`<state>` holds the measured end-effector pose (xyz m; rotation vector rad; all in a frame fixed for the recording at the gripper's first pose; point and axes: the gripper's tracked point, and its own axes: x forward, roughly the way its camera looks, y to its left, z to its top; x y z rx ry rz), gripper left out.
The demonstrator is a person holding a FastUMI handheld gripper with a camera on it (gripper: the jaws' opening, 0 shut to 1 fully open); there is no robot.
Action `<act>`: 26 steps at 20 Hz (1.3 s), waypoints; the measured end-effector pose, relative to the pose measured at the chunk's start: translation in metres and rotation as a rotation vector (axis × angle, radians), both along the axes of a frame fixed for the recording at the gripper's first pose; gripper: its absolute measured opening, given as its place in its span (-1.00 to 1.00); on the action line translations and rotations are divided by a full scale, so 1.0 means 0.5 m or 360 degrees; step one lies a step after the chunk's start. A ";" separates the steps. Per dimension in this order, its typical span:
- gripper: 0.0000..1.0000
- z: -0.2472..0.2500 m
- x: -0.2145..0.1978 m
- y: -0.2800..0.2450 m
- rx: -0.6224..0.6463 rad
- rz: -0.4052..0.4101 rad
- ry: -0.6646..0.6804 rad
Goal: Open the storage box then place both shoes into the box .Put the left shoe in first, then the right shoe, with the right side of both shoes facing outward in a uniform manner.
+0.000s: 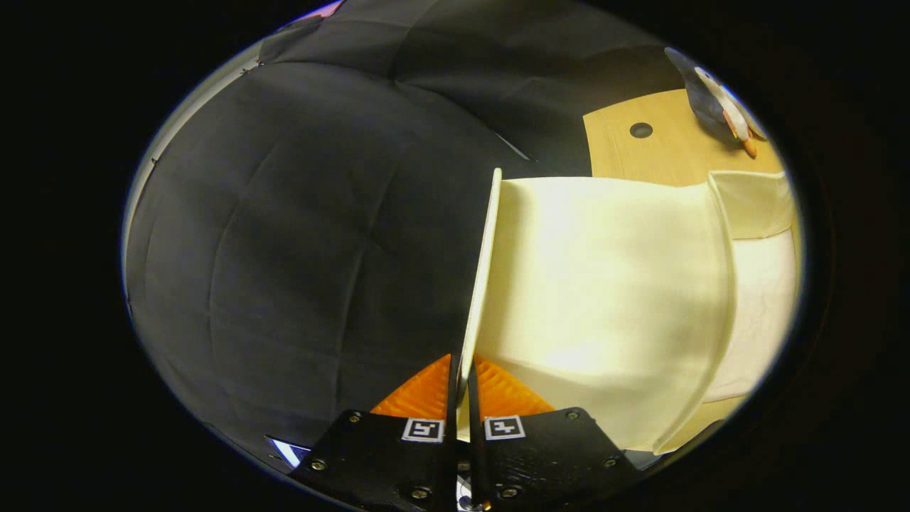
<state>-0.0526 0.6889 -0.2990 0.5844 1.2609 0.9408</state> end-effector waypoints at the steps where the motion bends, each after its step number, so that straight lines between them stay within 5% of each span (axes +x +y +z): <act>1: -0.87 -0.009 -0.015 0.005 -0.0038 0.0003 0.0004; 7: -0.75 -0.094 -0.041 0.039 -0.0124 0.0006 0.0051; 10: 0.06 -0.101 -0.048 0.041 -0.0129 0.0074 0.0005; 15: 0.55 -0.082 -0.056 -0.004 -0.0172 0.0214 -0.0050; 17: 0.92 -0.052 -0.054 -0.055 -0.0189 0.0257 -0.0091; 26: 0.92 0.096 -0.023 -0.299 -0.0103 0.0229 -0.0170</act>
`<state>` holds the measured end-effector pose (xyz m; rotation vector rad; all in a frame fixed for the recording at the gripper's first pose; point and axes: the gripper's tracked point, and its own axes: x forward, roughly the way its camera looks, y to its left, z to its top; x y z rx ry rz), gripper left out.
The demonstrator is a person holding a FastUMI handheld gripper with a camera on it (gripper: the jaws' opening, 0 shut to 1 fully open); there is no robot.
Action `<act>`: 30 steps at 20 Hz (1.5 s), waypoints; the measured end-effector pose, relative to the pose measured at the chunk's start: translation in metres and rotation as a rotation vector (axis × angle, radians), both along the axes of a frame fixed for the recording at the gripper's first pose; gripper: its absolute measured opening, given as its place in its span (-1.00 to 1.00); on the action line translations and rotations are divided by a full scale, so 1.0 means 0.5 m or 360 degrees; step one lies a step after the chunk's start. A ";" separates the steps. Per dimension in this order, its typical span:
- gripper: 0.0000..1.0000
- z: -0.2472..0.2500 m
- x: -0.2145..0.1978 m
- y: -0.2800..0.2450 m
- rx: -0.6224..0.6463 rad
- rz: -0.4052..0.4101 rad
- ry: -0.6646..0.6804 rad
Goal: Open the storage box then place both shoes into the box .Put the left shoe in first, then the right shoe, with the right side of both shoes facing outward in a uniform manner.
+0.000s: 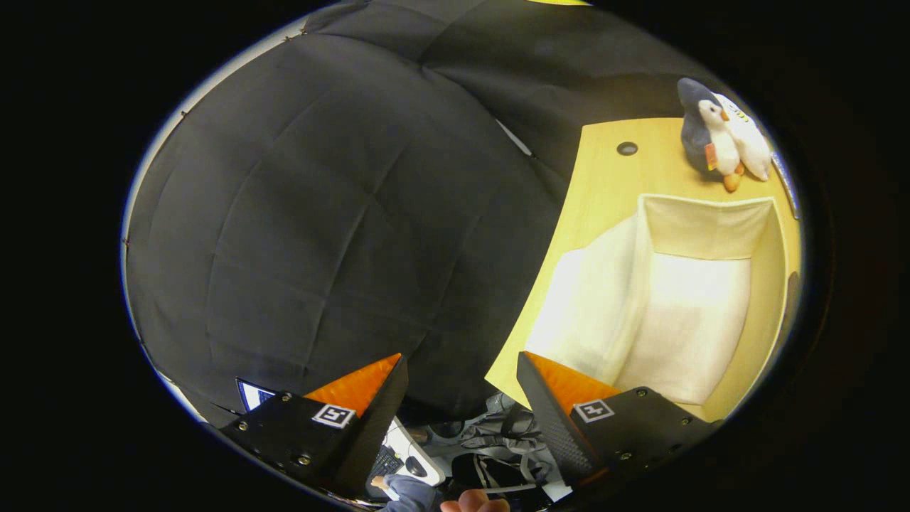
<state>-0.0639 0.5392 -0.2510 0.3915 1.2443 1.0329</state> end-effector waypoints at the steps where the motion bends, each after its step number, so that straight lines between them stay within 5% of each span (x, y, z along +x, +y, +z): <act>1: 0.92 0.009 0.008 -0.033 -0.0009 -0.0029 0.0007; 7: 0.92 0.033 0.101 -0.202 0.0017 -0.0197 -0.0042; 16: 0.91 -0.065 0.233 -0.422 -0.0187 -0.0420 -0.0215; 23: 0.91 -0.190 0.278 -0.607 -0.0440 -0.0466 -0.0352; 30: 0.91 -0.327 0.256 -0.734 -0.0637 -0.0465 -0.0210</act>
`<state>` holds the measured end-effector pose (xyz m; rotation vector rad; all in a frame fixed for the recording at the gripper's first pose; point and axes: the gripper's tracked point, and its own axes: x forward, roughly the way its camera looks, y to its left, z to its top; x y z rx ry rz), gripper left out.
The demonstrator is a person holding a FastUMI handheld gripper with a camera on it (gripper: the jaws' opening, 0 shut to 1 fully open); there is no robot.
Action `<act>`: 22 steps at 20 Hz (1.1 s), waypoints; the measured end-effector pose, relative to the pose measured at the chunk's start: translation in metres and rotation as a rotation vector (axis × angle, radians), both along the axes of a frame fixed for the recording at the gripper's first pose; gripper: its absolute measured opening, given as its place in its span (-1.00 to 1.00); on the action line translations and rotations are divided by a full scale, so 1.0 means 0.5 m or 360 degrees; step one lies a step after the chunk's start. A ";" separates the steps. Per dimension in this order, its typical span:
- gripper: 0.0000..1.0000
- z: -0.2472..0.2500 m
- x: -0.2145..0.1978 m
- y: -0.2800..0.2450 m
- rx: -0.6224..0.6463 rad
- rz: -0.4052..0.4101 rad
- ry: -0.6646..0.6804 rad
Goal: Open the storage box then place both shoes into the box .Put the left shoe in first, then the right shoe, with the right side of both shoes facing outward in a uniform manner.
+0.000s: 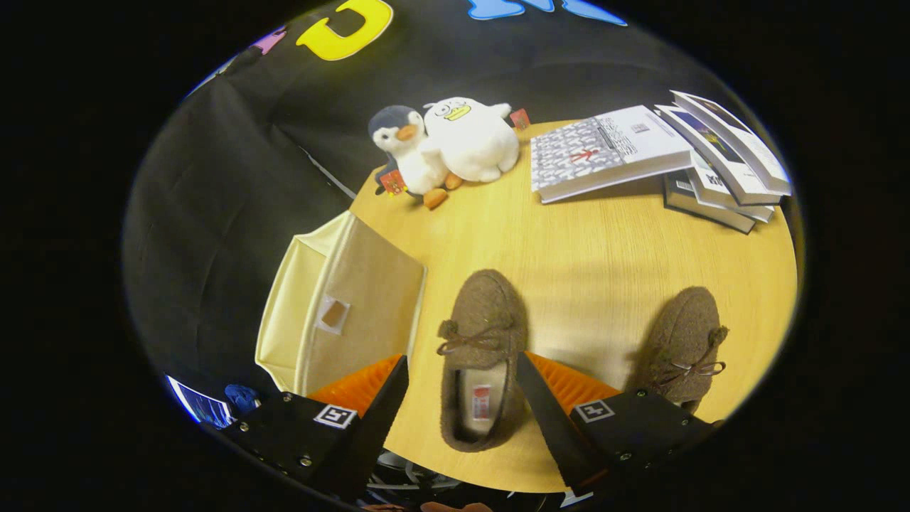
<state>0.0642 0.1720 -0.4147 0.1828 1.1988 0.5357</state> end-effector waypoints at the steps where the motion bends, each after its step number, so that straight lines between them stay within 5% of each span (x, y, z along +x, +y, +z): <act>1: 0.91 -0.022 -0.007 -0.016 -0.0044 0.0017 0.0015; 6: 0.82 -0.101 -0.015 -0.050 -0.0234 0.0114 0.0077; 12: 0.43 -0.174 0.020 -0.032 -0.0407 0.0245 0.0111; 16: -0.68 -0.179 0.017 -0.004 -0.0383 0.0227 0.0168; 17: -0.68 -0.175 0.022 -0.009 -0.0395 0.0190 0.0175; 18: -0.95 -0.179 0.022 -0.009 -0.0400 0.0159 0.0185; 22: -0.96 -0.156 0.021 -0.016 -0.0415 0.0143 0.0202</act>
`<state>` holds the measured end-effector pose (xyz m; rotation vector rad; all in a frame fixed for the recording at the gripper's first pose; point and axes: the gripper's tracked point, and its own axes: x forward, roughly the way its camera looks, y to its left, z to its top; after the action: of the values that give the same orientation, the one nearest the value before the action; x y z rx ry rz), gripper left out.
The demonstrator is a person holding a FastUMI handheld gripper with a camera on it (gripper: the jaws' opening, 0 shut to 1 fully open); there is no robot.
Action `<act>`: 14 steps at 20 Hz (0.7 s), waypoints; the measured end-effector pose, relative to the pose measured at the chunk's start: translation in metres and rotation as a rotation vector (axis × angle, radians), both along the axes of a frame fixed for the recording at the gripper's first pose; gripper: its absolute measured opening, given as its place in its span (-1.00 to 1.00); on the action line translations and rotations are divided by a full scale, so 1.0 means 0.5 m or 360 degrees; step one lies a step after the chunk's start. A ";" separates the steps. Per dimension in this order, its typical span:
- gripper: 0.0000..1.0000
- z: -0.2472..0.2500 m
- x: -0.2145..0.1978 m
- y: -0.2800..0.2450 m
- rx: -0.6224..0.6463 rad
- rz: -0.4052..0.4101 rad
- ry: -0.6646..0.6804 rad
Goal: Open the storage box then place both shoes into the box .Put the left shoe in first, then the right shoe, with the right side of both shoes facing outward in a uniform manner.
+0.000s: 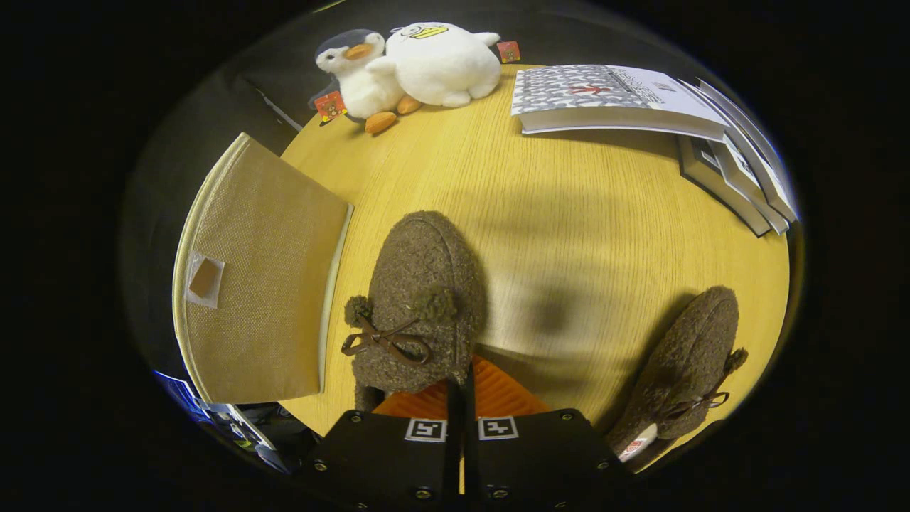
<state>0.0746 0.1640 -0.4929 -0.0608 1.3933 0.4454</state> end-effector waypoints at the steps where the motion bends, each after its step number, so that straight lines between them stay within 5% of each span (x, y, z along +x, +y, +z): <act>1: -0.96 0.014 0.001 -0.004 -0.0010 0.0020 -0.0017; 9: -0.96 0.254 0.025 0.053 0.0179 0.0023 -0.0127; 14: -0.96 0.401 0.036 0.172 0.0324 0.0158 -0.0215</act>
<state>0.0924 0.2499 -0.2923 0.0059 1.2099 0.6524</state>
